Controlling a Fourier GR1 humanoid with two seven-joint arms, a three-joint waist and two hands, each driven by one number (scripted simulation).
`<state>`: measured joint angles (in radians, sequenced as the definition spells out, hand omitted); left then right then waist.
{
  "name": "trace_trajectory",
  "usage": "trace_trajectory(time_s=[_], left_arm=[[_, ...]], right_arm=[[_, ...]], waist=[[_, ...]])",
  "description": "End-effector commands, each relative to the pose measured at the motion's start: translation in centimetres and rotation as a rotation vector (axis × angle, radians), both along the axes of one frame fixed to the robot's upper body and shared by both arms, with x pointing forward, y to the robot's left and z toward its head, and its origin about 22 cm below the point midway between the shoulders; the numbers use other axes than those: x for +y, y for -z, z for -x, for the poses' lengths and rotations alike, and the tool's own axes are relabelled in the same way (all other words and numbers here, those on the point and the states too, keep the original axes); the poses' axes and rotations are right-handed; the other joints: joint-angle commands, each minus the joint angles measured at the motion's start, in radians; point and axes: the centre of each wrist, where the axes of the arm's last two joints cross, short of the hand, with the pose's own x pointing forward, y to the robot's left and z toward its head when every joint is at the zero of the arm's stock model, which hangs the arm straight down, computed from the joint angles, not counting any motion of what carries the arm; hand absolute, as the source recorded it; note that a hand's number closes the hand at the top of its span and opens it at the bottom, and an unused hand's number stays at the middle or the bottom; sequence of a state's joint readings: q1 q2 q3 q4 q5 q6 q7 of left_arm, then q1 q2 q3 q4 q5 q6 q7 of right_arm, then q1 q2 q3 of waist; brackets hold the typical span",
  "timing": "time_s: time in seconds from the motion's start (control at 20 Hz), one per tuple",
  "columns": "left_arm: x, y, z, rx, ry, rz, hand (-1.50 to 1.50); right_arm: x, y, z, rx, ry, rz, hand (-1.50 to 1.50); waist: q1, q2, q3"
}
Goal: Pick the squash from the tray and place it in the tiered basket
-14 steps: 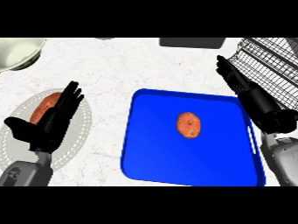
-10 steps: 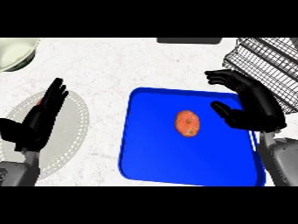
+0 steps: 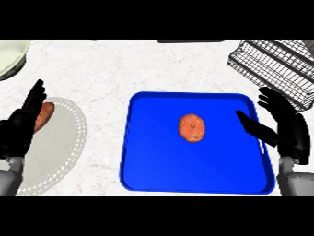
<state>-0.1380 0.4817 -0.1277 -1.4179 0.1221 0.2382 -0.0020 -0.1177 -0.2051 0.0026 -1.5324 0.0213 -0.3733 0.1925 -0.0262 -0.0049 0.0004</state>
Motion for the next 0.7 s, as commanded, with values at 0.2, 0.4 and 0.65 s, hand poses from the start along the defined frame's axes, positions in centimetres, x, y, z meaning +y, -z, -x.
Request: trace_trajectory(time_s=[0.2,0.4,0.65], left_arm=[[-2.7,0.9,-1.8,0.002,-0.026,-0.056,0.00],[-1.3,-0.4,-0.6,0.014,-0.004,-0.046,0.00],[-2.0,-0.1,-1.1,0.022,0.004,-0.049,0.00]], right_arm=[[0.2,-5.9,3.1,0.162,-0.093,0.214,-1.50],[-0.3,-8.4,2.7,0.376,-0.266,0.430,-1.50],[2.8,-14.0,0.2,0.480,-0.335,0.514,-1.50]], waist=[[0.000,0.002,-0.003],[0.031,-0.001,-0.005],[0.041,0.005,-0.003]])
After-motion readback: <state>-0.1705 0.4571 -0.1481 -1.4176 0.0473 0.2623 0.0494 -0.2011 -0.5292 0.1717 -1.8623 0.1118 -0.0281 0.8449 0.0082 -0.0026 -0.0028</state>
